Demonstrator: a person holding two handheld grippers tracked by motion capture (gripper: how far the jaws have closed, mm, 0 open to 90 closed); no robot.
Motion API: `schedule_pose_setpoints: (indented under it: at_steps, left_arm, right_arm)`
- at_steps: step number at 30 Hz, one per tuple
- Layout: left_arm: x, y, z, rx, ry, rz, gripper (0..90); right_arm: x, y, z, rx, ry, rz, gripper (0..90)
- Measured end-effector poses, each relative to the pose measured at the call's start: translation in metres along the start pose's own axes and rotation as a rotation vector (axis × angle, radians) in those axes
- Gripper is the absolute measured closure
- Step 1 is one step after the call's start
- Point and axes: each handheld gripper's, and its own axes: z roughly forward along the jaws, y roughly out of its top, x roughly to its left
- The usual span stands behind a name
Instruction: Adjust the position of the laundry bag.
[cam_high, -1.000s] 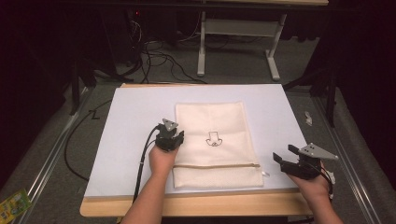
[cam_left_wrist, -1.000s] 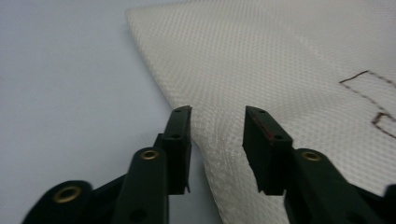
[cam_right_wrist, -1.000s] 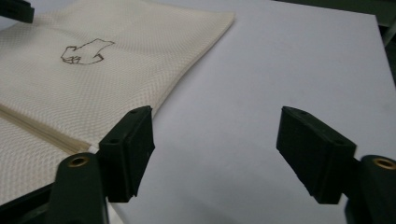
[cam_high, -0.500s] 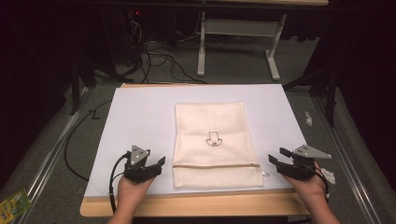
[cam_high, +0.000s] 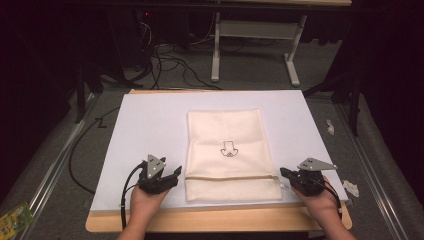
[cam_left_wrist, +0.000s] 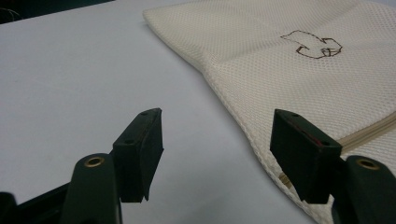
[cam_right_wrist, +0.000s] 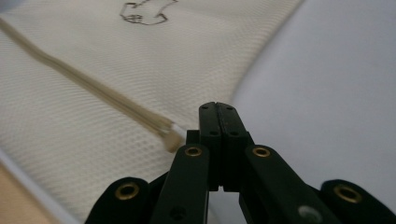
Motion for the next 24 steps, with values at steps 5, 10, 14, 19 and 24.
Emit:
schedule_pose_setpoints:
  at_steps: [5, 10, 14, 19, 24]
  left_arm:
    - [-0.001, 0.0, 0.0, 0.005, -0.004, 0.015, 35.3]
    - [0.001, 0.001, -0.004, -0.019, -0.015, -0.005, 35.8]
    - [0.002, 0.001, -0.003, -0.023, -0.027, -0.013, 35.8]
    - [0.004, 0.001, 0.0, -0.02, -0.039, -0.007, 35.8]
    - [0.004, 0.003, -0.001, -0.028, -0.048, -0.013, 35.9]
  right_arm:
    - [0.023, 0.006, 0.003, 0.0, 0.108, -0.058, 90.0]
    - [0.017, 0.006, 0.002, -0.009, 0.027, -0.008, 80.2]
    - [0.001, -0.004, 0.011, 0.078, 0.012, 0.075, 68.4]
    - [0.0, -0.009, 0.02, 0.12, 0.037, 0.111, 60.8]
    - [0.008, -0.01, 0.021, 0.119, -0.002, 0.058, 62.8]
